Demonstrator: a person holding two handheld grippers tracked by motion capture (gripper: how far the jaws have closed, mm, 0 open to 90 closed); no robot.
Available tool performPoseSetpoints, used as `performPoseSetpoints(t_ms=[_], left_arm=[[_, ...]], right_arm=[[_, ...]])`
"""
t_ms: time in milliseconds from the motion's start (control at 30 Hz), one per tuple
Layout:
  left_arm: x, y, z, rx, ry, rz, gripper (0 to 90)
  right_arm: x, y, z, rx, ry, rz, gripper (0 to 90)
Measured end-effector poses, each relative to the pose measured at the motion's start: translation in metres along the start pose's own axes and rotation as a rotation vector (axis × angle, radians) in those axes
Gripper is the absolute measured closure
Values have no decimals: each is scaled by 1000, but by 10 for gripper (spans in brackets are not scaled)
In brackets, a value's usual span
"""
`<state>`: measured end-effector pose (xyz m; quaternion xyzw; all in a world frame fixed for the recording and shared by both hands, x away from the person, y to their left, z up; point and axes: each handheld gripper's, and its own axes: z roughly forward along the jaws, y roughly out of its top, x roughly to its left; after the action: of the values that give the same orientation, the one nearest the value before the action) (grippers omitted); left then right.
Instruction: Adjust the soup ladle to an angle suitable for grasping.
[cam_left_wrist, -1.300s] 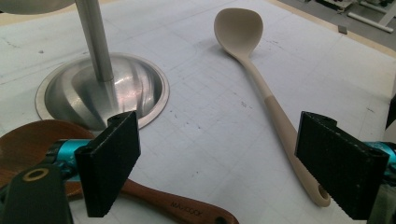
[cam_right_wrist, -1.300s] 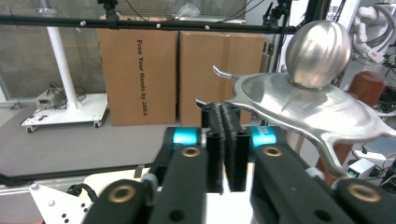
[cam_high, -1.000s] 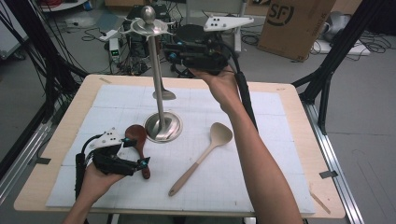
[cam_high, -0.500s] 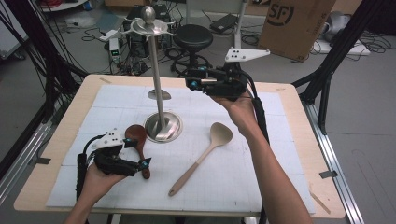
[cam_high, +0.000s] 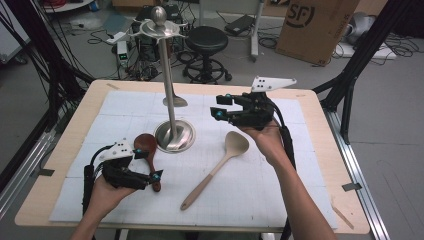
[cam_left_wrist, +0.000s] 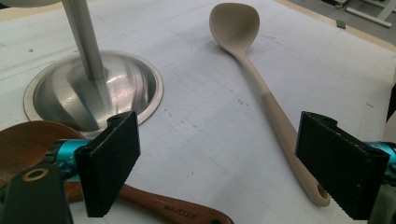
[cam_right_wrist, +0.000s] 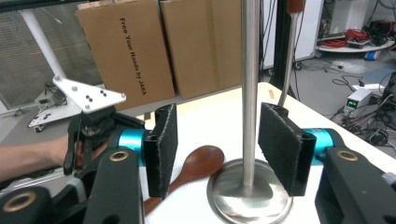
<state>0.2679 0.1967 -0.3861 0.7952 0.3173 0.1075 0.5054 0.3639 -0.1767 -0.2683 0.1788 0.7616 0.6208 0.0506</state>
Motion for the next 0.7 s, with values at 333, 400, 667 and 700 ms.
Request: performPoseSetpoints(t_ms=[333,400,667,700], left_arm=[[0,0,1,-1,3,-4,146],[-1,0,2,1,3,0,146],[-3,-1,3,-5,-1,-3,144],[-3,-1,3,-5,-1,-4,143]], right_arm=[[3,-33,-14,10,-11,31,438],[5,-39,-16,6,-15,31,436],[10,-64,-27,27,-36,55,423],[11,-67,-29,27,-37,58,423]])
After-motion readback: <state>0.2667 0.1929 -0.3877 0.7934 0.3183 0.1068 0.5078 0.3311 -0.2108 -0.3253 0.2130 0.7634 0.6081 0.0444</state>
